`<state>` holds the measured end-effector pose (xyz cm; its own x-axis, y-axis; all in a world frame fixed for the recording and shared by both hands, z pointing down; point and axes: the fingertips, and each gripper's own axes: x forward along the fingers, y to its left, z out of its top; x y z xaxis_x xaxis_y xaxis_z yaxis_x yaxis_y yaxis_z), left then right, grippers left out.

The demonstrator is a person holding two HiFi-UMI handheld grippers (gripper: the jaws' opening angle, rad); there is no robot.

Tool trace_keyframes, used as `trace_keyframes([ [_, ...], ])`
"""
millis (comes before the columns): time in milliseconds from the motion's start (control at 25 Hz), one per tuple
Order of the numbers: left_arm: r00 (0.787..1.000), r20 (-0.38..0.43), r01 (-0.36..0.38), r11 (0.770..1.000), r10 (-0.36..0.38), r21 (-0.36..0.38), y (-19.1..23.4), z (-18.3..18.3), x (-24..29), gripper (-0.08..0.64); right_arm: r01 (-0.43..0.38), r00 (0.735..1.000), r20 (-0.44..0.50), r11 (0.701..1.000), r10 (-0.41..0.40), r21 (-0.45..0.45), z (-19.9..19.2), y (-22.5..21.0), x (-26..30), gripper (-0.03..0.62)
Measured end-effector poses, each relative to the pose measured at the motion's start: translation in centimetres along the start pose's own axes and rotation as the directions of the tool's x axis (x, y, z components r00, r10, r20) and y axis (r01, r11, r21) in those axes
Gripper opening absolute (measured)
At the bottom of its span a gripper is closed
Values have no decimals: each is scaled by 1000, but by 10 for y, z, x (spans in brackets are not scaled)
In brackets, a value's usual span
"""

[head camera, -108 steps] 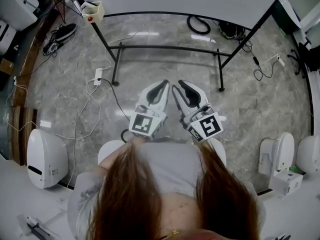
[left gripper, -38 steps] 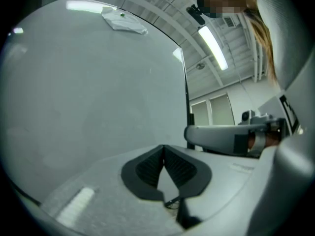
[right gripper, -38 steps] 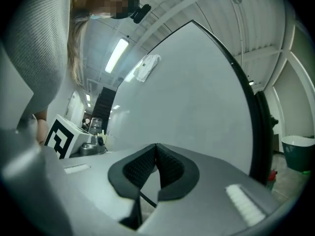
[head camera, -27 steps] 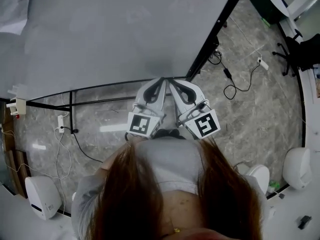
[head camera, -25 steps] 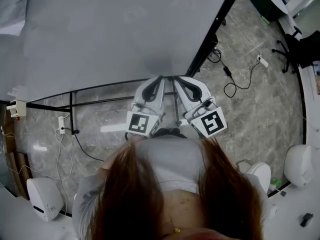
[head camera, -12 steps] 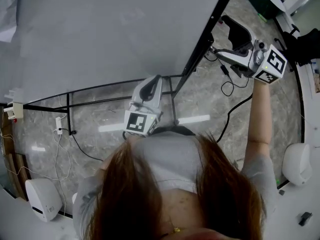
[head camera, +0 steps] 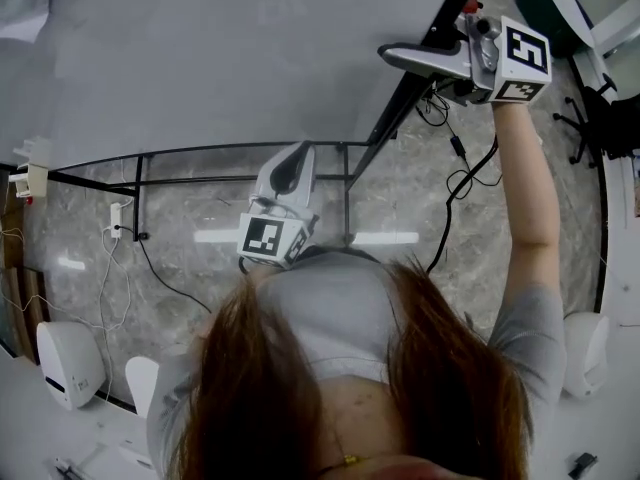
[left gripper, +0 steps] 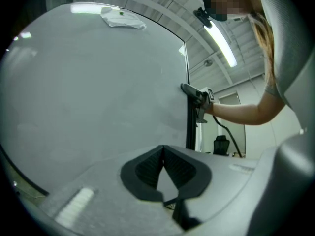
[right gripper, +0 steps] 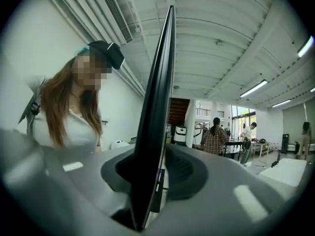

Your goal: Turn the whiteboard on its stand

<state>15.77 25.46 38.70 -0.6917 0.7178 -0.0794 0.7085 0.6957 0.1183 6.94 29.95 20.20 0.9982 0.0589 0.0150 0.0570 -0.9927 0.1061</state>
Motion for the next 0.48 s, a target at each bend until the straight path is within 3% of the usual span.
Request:
trace_keyframes([
  [40,1000,6,-9,1000,9,0,-1,2,-1,-3,-8,1000,-22,1000,8,-5,-2,2,-2,86],
  [80,1000,12,-16,1000,16,1,-1,4,-2,-3,-14,999,-39,1000,14,7,-4,3,-4,76],
  [240,1000,22,-18,1000,18,1,2,6,-12,-3,-23,999,-24,994,26,106,-6,5,0,58],
  [480,999,-1,54,998,-54,-35,-4,-1,-9,-3,-27,999,-24,993,30,111,-7,1,2,58],
])
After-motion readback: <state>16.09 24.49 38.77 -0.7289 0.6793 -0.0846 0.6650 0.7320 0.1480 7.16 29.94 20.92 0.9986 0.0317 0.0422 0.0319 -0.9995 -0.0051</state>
